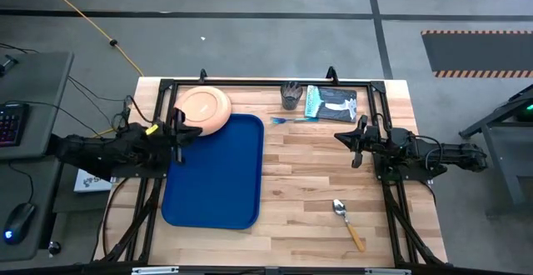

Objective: Pick and place plate/cup/fork/spoon on tray
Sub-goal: Put the light orange plate on the blue tray

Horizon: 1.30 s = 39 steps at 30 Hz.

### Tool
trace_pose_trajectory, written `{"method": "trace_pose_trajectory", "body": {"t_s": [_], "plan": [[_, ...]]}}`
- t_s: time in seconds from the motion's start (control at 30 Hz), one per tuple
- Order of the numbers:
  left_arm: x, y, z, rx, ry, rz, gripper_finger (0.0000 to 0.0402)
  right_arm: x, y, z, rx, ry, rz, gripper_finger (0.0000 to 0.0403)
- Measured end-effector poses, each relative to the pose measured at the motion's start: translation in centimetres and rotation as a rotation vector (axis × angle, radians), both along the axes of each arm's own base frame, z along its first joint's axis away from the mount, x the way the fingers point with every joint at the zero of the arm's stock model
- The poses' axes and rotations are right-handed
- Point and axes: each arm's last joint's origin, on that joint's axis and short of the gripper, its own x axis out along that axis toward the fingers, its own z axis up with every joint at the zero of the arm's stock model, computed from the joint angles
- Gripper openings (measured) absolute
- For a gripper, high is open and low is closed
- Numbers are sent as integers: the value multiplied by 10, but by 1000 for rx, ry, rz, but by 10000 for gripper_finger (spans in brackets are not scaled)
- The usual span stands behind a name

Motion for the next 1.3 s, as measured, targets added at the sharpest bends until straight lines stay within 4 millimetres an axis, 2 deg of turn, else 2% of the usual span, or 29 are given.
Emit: {"method": "trace_pose_trajectory", "body": {"t_s": [0.1, 0.23, 0.33, 0.47, 0.63, 0.8, 1.1, 1.3], "plan": [[8, 1, 11, 17, 88, 47, 59, 0, 0, 0, 0, 0, 0, 0], [29, 3, 27, 51, 288, 107, 120, 0, 0, 0, 0, 0, 0, 0], [47, 5, 35, 55, 503, 180, 160, 0, 0, 0, 0, 0, 0, 0], [69, 5, 33, 22, 814, 262, 202, 0, 0, 0, 0, 0, 0, 0], [85, 0, 8, -12, 1155, 310, 226, 0, 0, 0, 0, 0, 0, 0], [94, -3, -22, 0, 1351, 430, 226, 0, 0, 0, 0, 1, 0, 0], [106, -3, -55, 195, 1472, 680, 226, 0, 0, 0, 0, 0, 0, 0], [109, -8, -65, 136, 1495, 651, 227, 0, 0, 0, 0, 0, 0, 0]]}}
